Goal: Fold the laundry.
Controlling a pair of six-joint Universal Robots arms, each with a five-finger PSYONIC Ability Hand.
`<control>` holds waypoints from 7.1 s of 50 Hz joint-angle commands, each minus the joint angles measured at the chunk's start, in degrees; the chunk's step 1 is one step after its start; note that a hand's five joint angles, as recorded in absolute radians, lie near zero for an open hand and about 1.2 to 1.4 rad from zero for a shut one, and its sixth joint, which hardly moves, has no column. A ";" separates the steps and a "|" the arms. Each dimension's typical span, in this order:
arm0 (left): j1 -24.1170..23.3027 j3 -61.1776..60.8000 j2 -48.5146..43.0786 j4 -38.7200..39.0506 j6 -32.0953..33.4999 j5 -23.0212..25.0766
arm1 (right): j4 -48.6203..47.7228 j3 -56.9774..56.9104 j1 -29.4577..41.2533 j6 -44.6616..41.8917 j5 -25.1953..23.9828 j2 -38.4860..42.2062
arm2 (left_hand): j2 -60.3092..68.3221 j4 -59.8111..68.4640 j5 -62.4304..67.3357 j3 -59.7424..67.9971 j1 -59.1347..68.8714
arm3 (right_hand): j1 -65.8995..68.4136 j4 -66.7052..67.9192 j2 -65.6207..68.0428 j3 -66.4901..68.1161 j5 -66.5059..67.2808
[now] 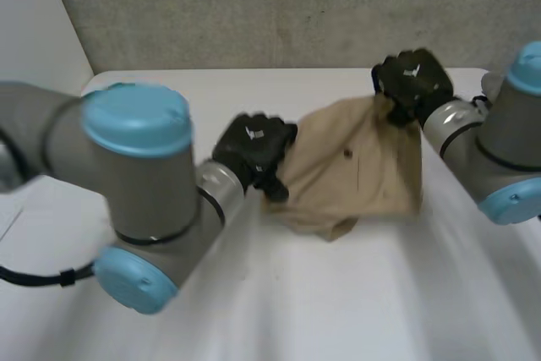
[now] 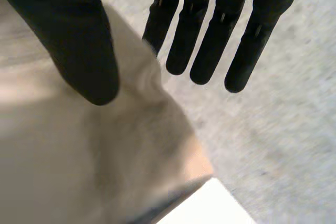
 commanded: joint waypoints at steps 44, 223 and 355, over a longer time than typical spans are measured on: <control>9.29 -10.97 -5.00 9.10 -5.70 12.14 | 3.80 36.04 0.28 0.93 2.68 -13.72 | -9.94 -9.70 -9.63 -10.11 -8.04 | -24.59 -25.08 -24.47 -24.99 -24.74; 1.37 -36.53 36.83 -23.87 19.51 7.31 | 45.63 41.30 -20.73 -37.66 -11.11 -37.36 | 48.92 49.16 49.23 48.75 50.82 | 32.20 31.72 32.33 31.81 32.05; 6.74 -6.13 10.12 24.31 3.79 0.37 | -7.60 22.25 2.31 20.36 -4.70 -21.63 | -21.08 -20.84 -20.77 -21.25 -19.18 | -37.80 -38.28 -37.67 -38.19 -37.95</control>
